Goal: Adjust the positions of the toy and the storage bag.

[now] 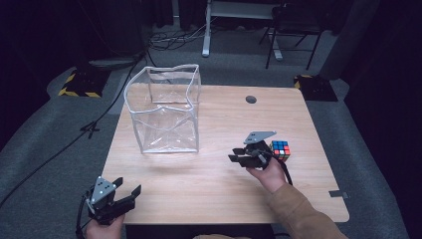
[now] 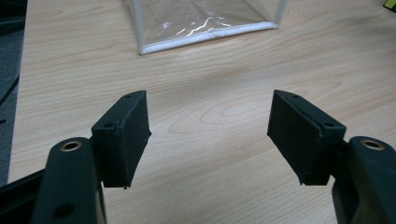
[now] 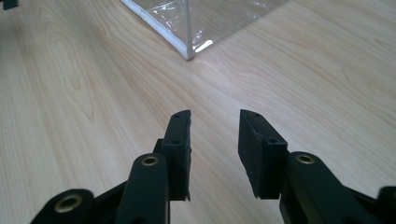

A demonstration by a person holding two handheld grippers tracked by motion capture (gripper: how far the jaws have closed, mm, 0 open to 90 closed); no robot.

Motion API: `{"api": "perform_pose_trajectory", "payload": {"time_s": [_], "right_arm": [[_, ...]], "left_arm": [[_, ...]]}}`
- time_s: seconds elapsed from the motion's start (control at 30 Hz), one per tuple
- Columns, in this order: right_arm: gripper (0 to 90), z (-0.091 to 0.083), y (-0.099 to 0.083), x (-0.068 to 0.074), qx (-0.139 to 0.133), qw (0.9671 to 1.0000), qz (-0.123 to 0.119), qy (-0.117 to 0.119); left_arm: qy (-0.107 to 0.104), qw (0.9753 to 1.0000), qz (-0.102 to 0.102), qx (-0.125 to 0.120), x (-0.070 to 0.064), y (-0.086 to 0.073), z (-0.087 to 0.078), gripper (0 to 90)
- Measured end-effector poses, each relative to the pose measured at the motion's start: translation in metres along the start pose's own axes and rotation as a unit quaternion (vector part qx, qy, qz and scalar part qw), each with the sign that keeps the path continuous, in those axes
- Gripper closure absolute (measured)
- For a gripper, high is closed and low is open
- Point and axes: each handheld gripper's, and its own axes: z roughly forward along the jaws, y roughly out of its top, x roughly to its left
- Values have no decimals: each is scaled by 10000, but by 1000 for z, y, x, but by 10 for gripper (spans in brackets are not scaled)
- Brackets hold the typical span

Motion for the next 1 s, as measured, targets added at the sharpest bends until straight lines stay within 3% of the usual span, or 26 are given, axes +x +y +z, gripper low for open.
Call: {"api": "perform_pose_trajectory", "payload": {"time_s": [0.2,0.53,0.87,1.0], "right_arm": [[668,18,27,4,-4,9999,-93,132],[656,44,71,3,-289,9994,-106,158],[640,79,88,7,-210,9994,-186,191],[680,88,91,3,-152,9997,-53,204]], "left_arm": [[-22,10000,-26,8,2,0,4,296],[-177,9998,-58,47,3,2,14,291],[-157,9998,-57,62,5,1,15,286],[-215,9997,-108,53,4,0,15,284]]}}
